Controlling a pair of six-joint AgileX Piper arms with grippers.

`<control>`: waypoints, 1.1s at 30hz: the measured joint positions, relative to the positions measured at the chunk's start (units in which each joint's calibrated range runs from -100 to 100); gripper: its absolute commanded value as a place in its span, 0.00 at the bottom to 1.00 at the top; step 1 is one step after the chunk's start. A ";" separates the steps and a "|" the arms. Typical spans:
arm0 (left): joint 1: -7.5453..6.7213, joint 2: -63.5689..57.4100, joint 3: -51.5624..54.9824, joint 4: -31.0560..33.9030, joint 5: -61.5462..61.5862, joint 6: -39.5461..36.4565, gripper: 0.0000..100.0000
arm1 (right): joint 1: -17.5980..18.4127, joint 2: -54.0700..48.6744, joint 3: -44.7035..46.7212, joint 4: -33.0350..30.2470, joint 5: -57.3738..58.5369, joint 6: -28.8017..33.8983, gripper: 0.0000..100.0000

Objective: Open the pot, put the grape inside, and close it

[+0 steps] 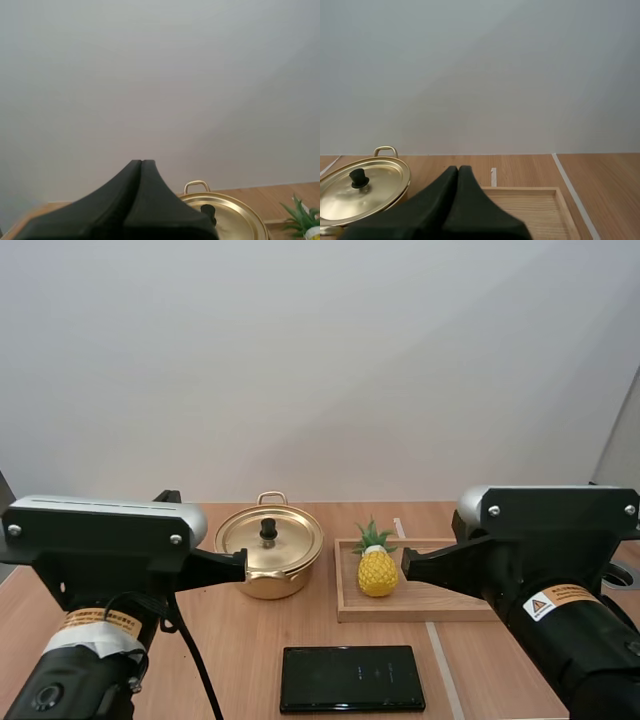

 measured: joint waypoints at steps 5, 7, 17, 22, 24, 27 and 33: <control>0.00 0.00 4.66 0.00 1.05 0.00 0.00 | 0.00 0.00 4.40 -0.33 -0.93 0.00 0.00; 0.00 0.00 6.66 0.00 1.05 0.00 0.00 | 0.00 0.00 7.07 -1.58 -2.35 0.00 0.00; 0.00 0.00 9.30 0.00 3.78 0.00 0.00 | 0.00 0.00 16.32 -5.13 -10.48 0.00 0.00; 0.00 0.00 9.30 0.00 5.91 0.00 0.00 | 0.00 -0.11 16.32 -5.13 -10.38 0.00 0.00; 0.00 0.00 9.30 0.00 10.79 0.00 0.00 | 0.00 -0.11 16.32 -5.13 -7.90 0.00 0.00; 0.00 0.00 9.44 0.00 12.09 0.00 0.00 | 0.00 -0.11 16.32 -5.13 -5.82 0.00 0.00; 0.00 0.00 9.30 0.00 12.86 0.00 0.00 | 0.00 -0.11 16.32 -5.92 -5.68 0.00 0.00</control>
